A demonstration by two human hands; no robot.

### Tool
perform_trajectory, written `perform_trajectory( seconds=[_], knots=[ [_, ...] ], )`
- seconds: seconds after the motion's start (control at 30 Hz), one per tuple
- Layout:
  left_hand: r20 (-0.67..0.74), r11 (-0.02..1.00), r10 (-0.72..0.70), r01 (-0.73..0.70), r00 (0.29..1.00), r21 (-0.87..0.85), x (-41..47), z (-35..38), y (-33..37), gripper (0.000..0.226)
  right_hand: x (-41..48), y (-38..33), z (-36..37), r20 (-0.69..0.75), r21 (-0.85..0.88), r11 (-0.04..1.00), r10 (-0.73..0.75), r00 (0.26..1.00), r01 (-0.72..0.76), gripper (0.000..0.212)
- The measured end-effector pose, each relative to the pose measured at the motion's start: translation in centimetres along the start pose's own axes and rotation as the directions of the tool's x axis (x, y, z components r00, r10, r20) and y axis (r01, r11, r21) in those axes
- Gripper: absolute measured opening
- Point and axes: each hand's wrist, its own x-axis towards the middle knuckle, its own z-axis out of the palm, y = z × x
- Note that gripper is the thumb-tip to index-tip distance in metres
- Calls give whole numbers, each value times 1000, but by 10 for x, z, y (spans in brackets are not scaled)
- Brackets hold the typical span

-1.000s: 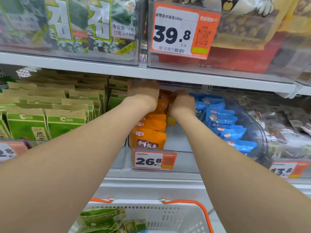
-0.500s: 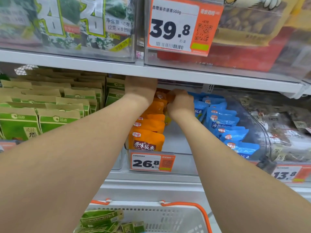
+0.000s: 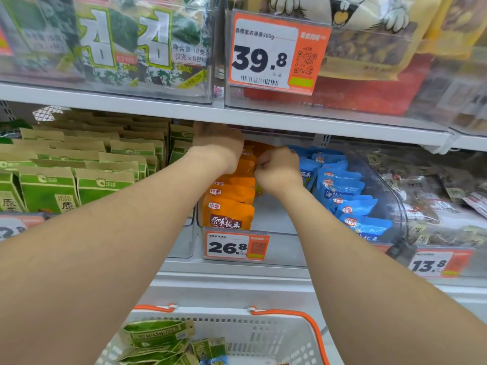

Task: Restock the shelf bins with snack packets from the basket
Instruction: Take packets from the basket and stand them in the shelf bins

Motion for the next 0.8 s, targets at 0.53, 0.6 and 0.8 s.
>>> perform_trajectory(
  seconds=[0.53,0.6,0.8],
  knots=[
    [-86,952,-52,24,995,-304,-38,-2,-12,32,-2,-6,-8,70,-39,988,154,986,-152,17],
    [-145,918,-58,-4,988,-396,-53,0,-18,35,-16,-5,-14,64,9,992,121,991,-122,18],
    [-495,890,6,-229,869,-393,-112,-4,-27,39,-84,-22,-49,-1,-117,993,-13,1000,13,24]
  ],
)
